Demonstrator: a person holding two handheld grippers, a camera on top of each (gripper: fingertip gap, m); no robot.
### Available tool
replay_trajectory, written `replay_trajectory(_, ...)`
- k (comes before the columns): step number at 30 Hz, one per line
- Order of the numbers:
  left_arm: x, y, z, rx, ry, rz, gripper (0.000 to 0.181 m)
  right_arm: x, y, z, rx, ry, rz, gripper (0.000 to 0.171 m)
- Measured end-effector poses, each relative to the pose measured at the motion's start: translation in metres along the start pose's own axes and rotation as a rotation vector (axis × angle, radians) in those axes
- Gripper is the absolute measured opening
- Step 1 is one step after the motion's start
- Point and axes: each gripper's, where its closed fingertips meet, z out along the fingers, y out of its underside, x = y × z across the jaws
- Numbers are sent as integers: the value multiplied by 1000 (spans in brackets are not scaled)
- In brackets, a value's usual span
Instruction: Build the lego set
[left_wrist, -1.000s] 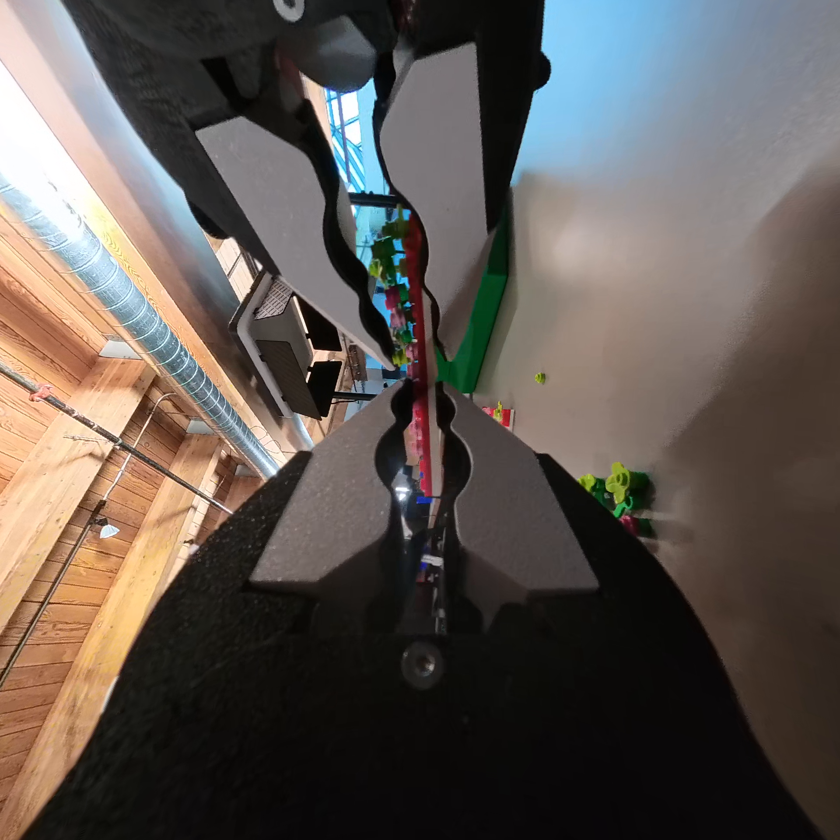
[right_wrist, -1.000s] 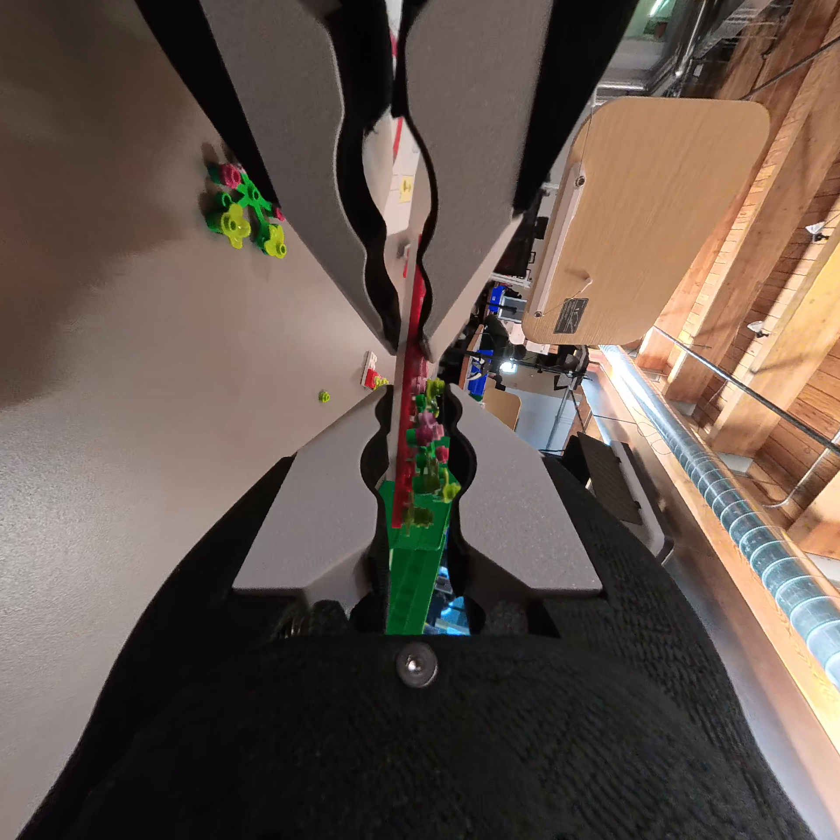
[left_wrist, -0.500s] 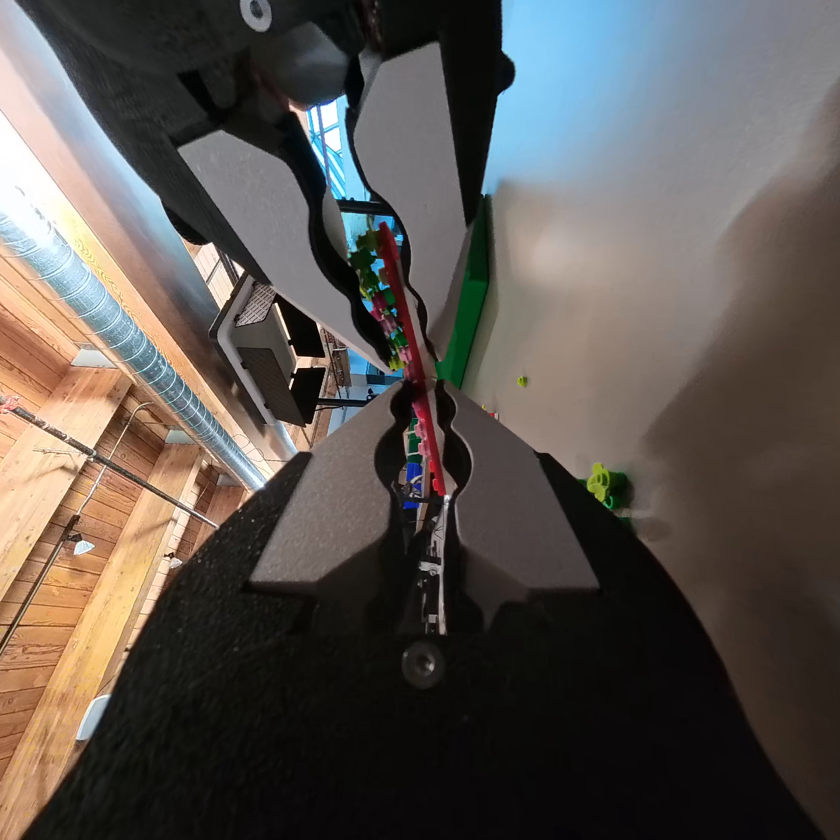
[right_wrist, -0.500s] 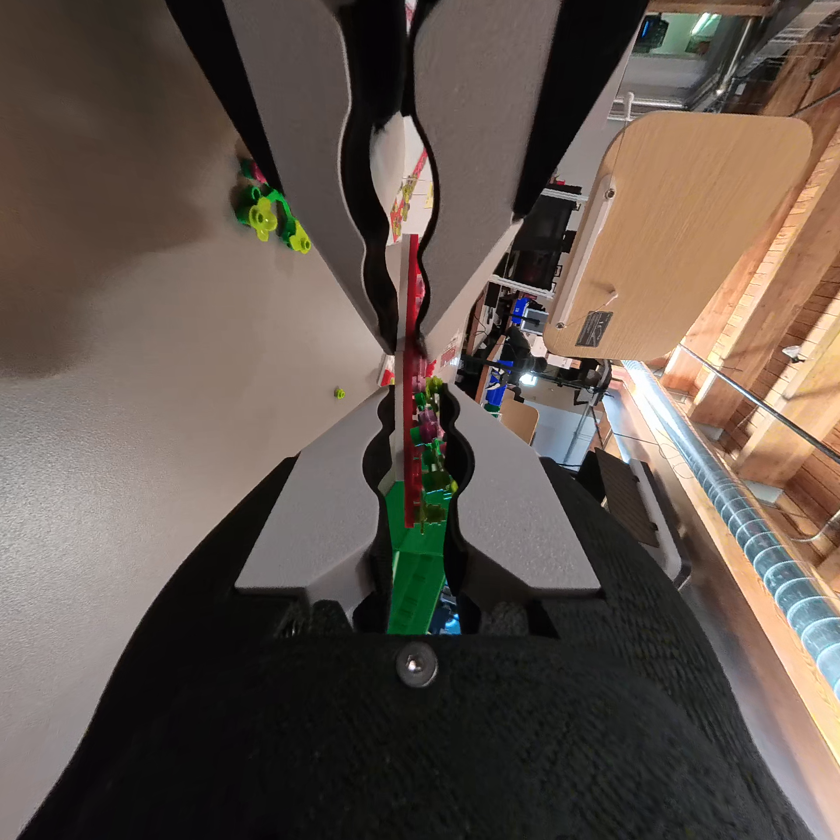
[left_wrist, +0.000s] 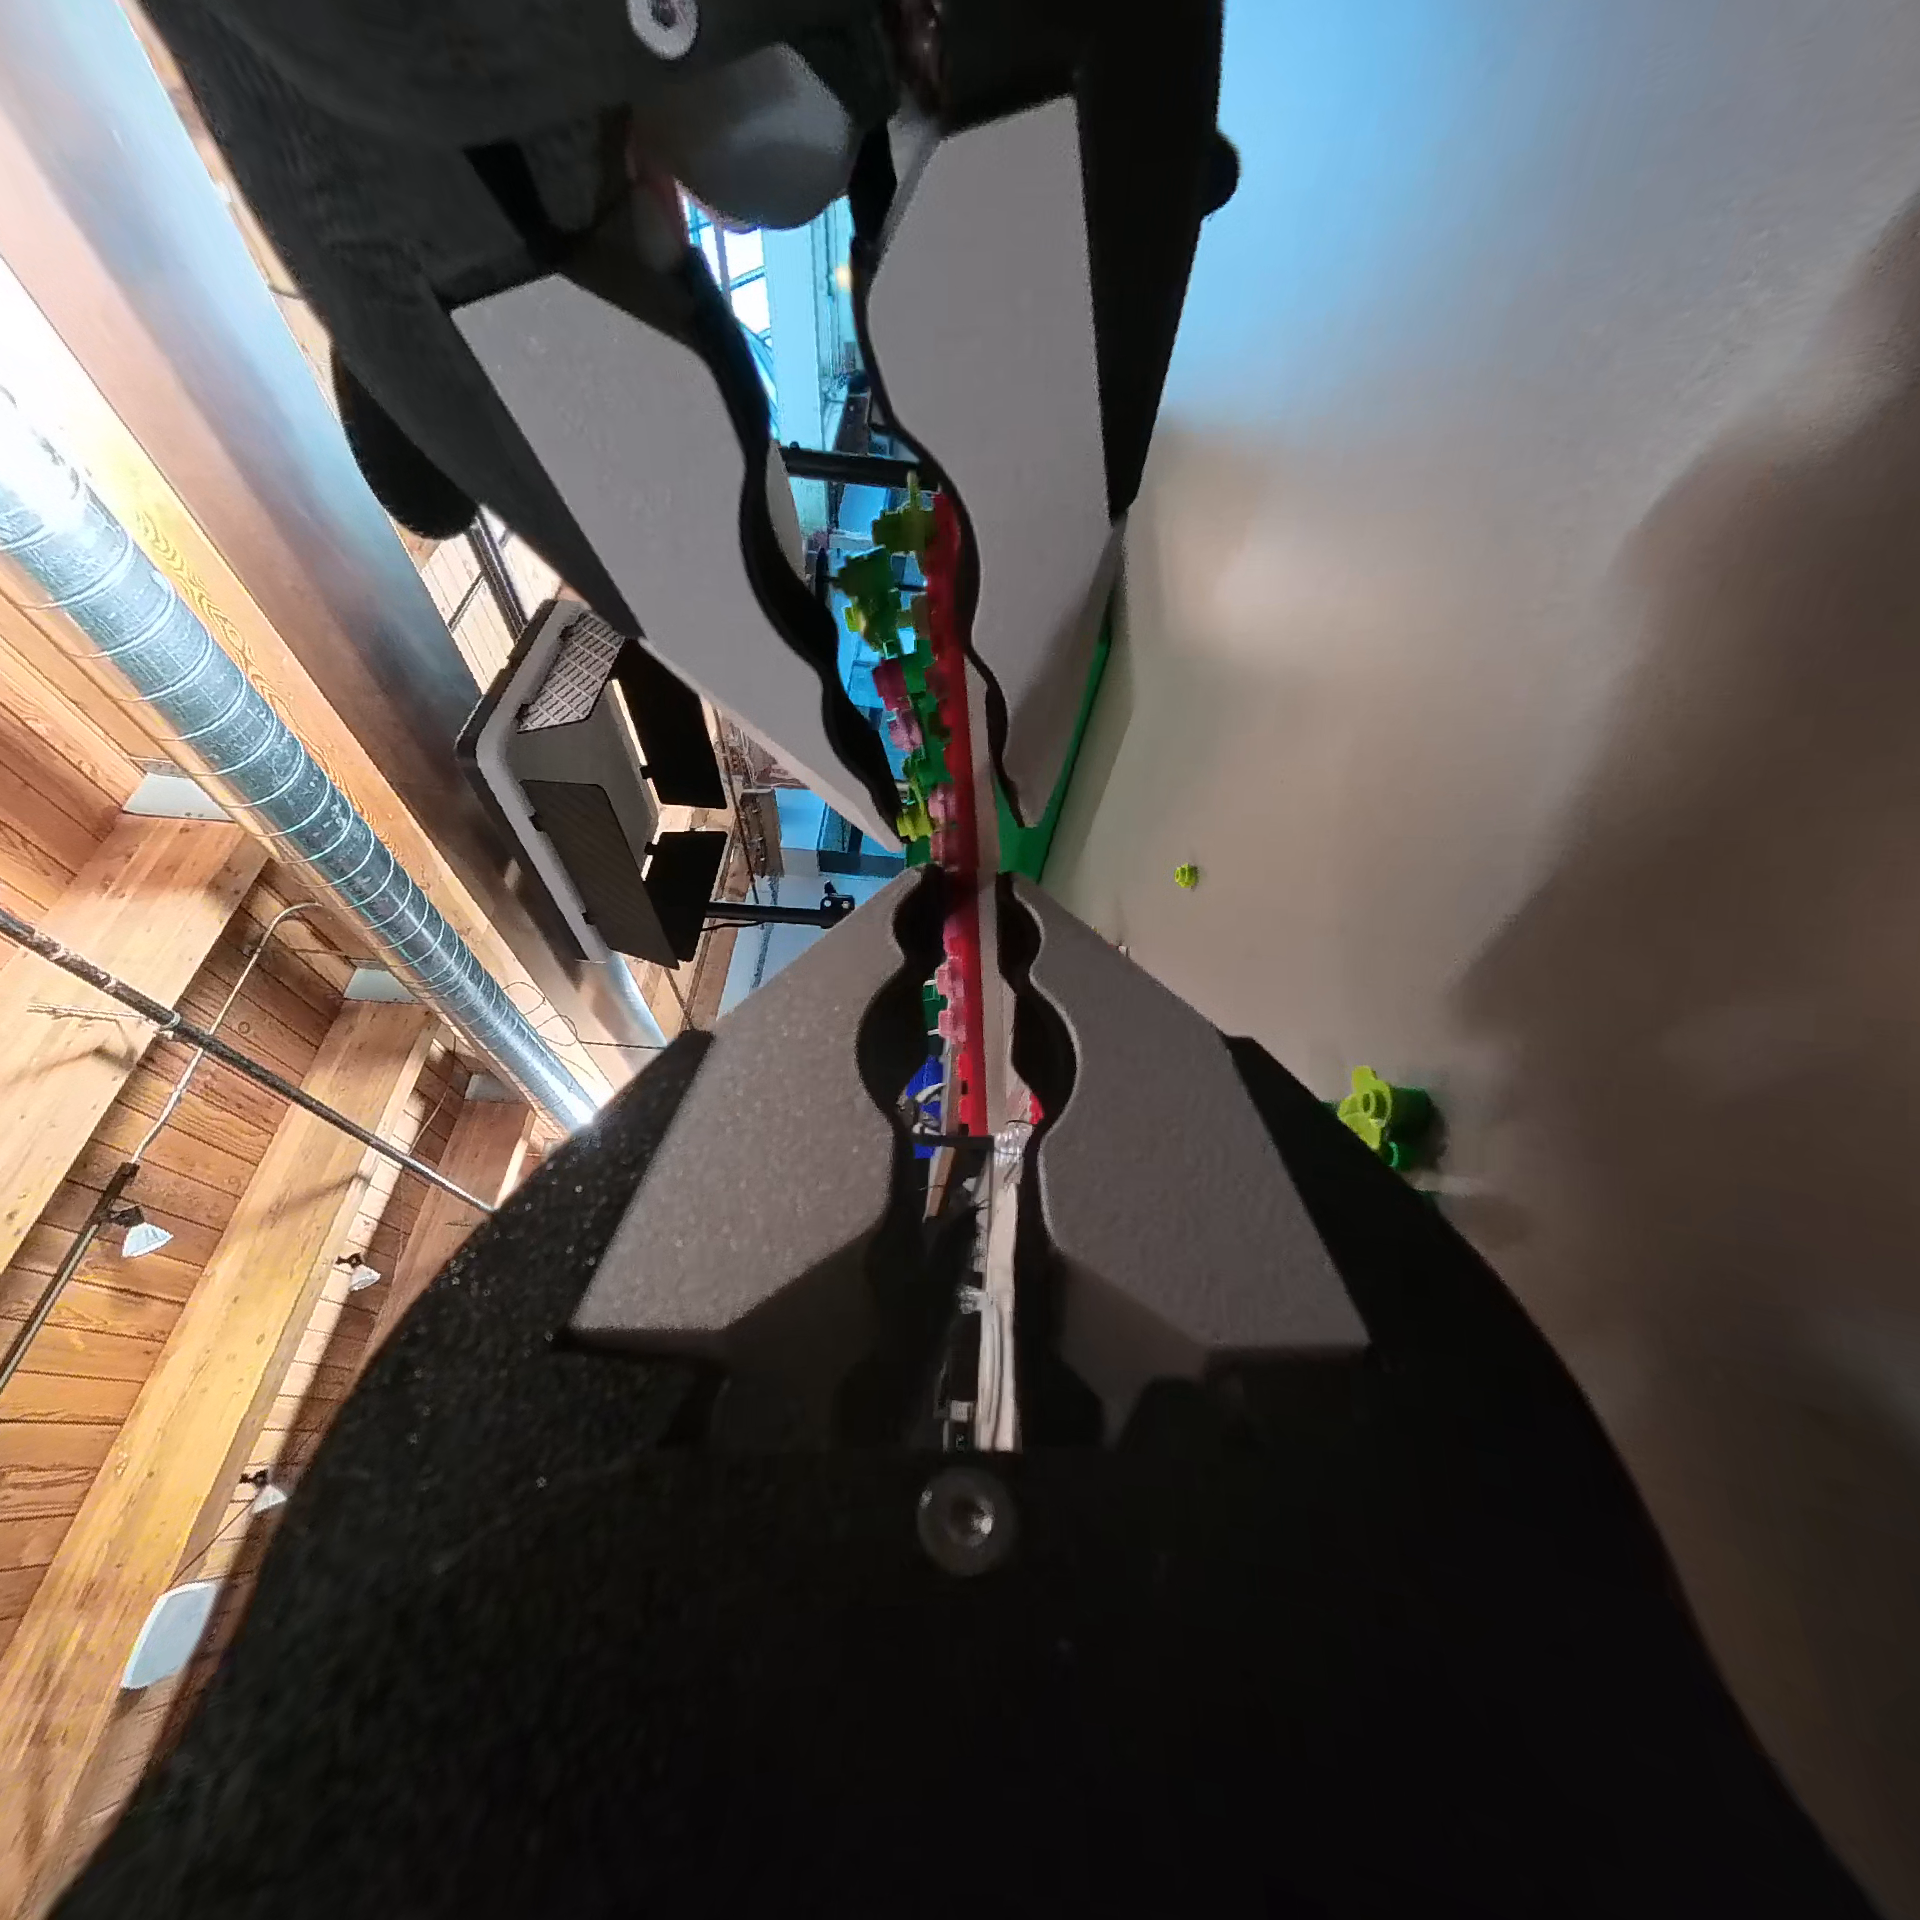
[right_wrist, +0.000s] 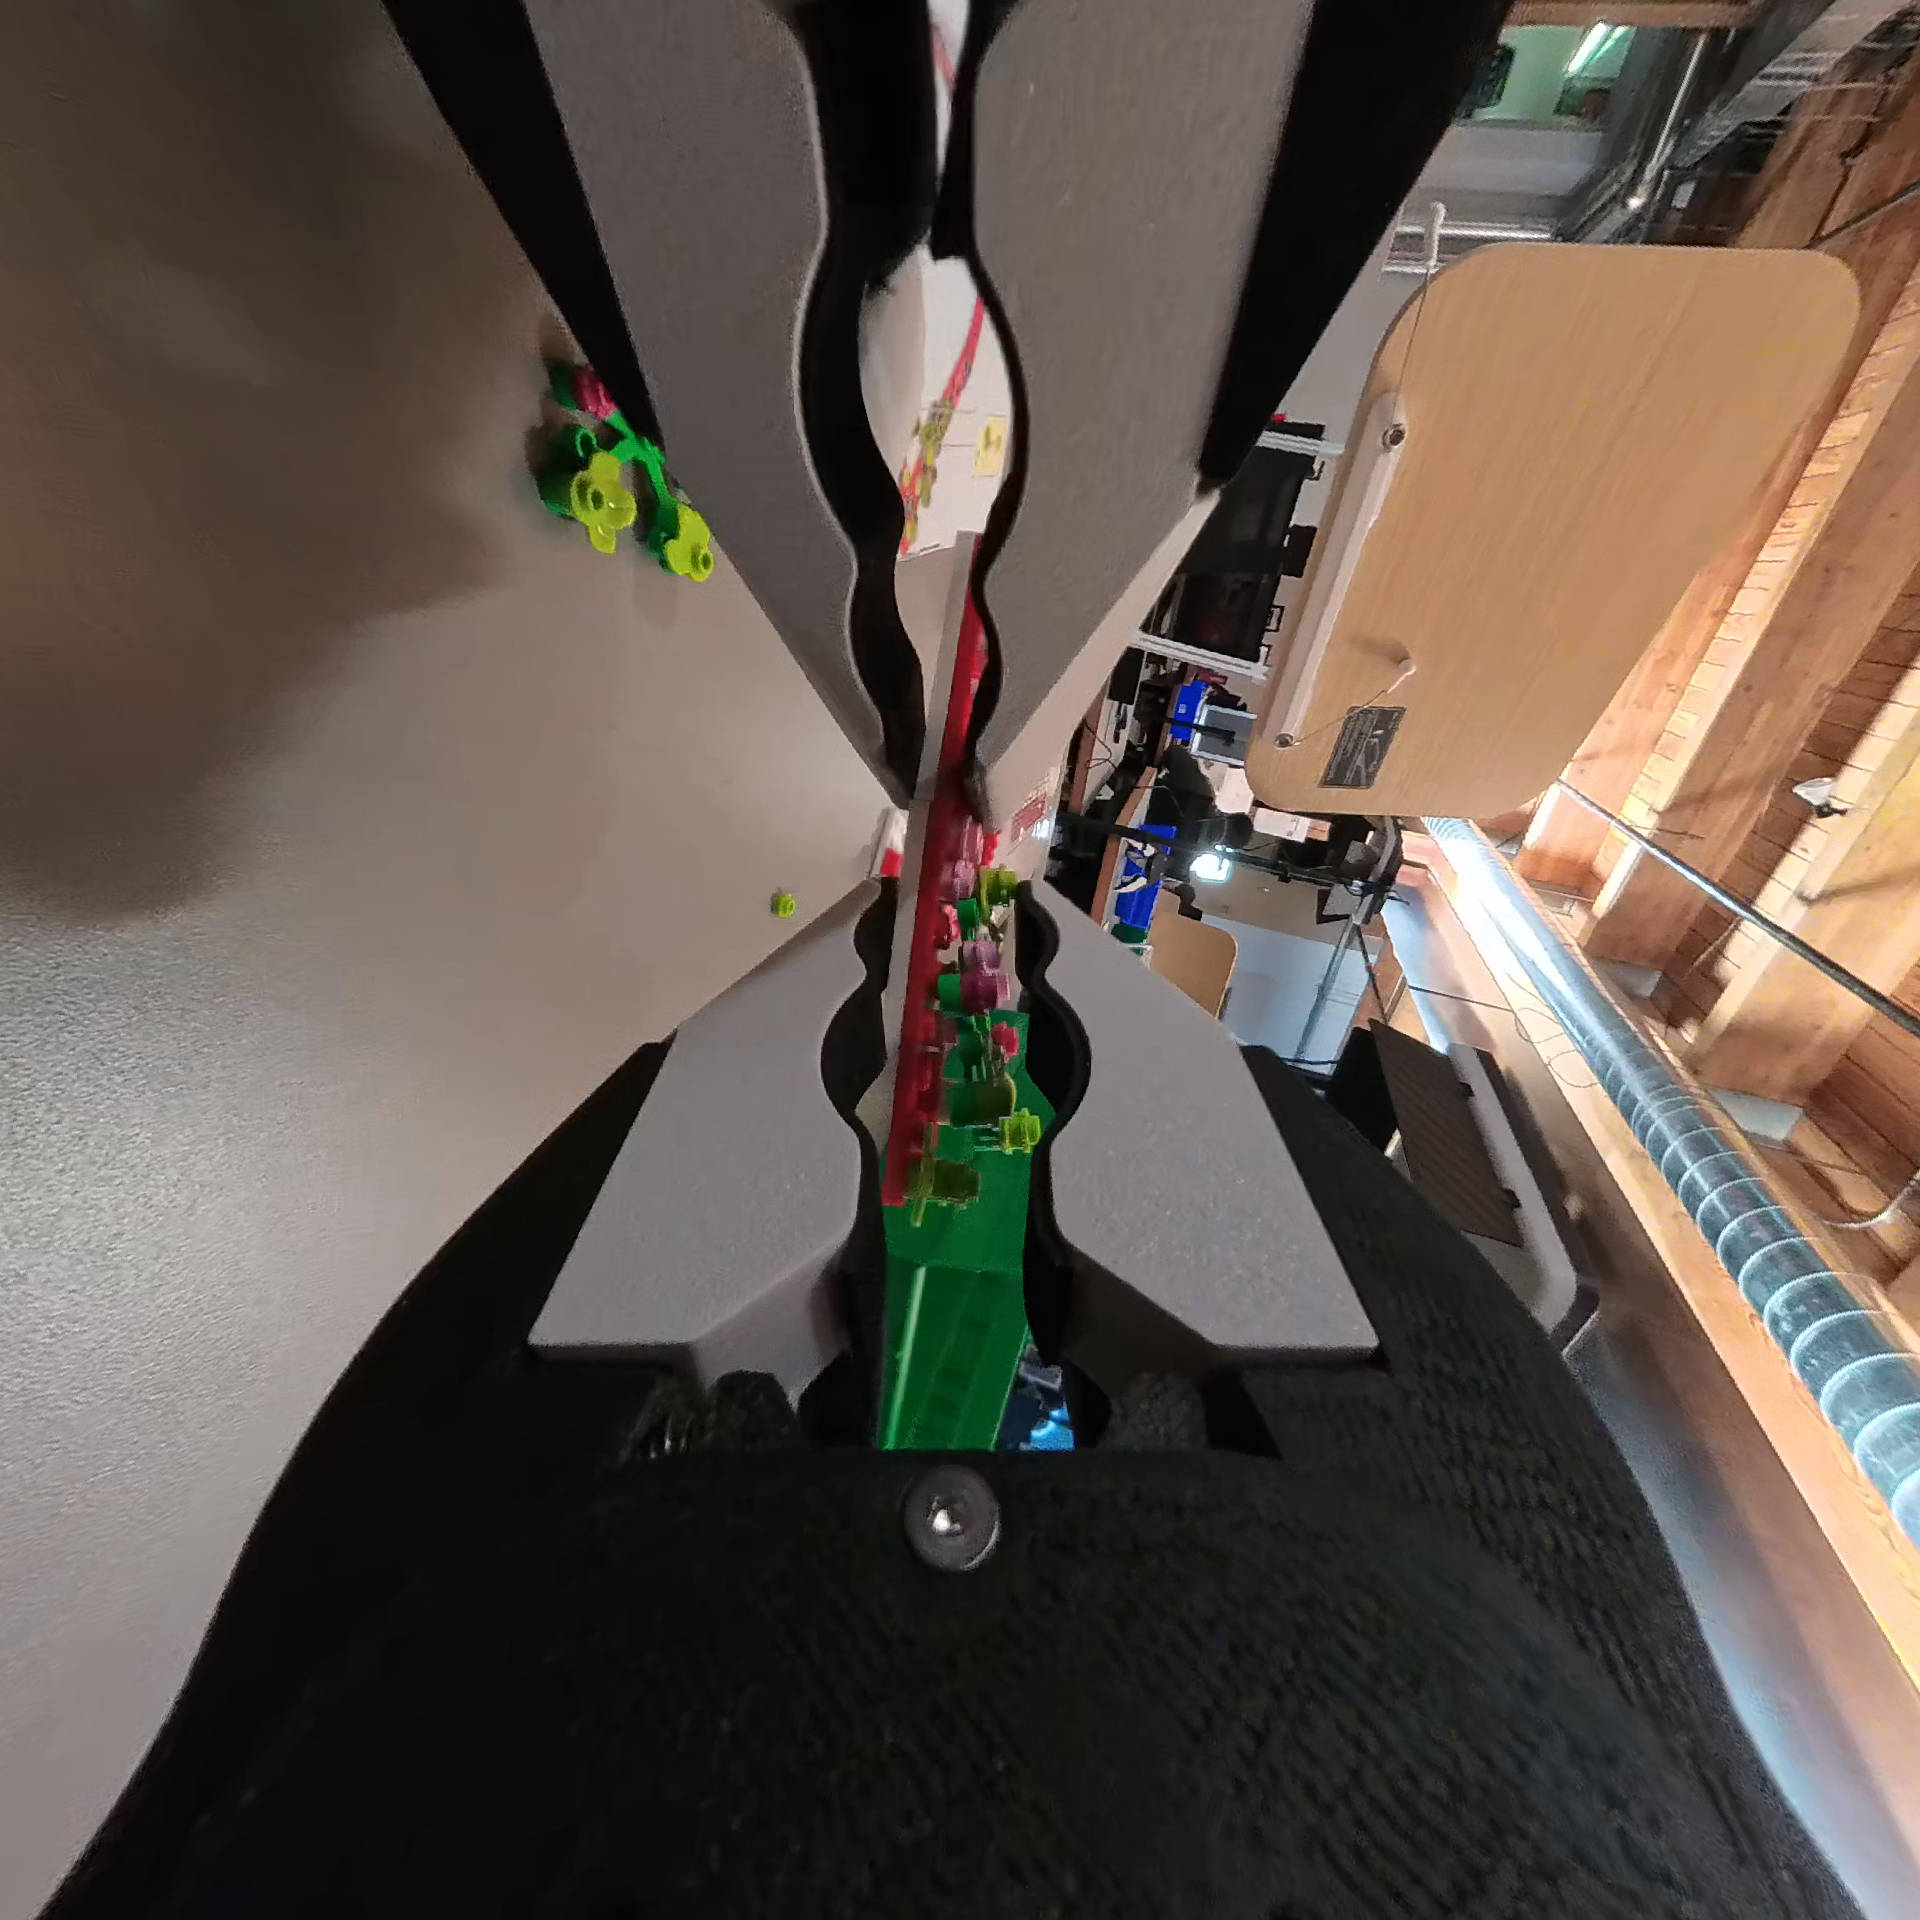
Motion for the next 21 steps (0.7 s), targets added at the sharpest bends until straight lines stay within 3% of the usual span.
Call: replay_trajectory(21,1,-4,-1,19,6,-4,5,-2,0,-3,22,-29,65,21)
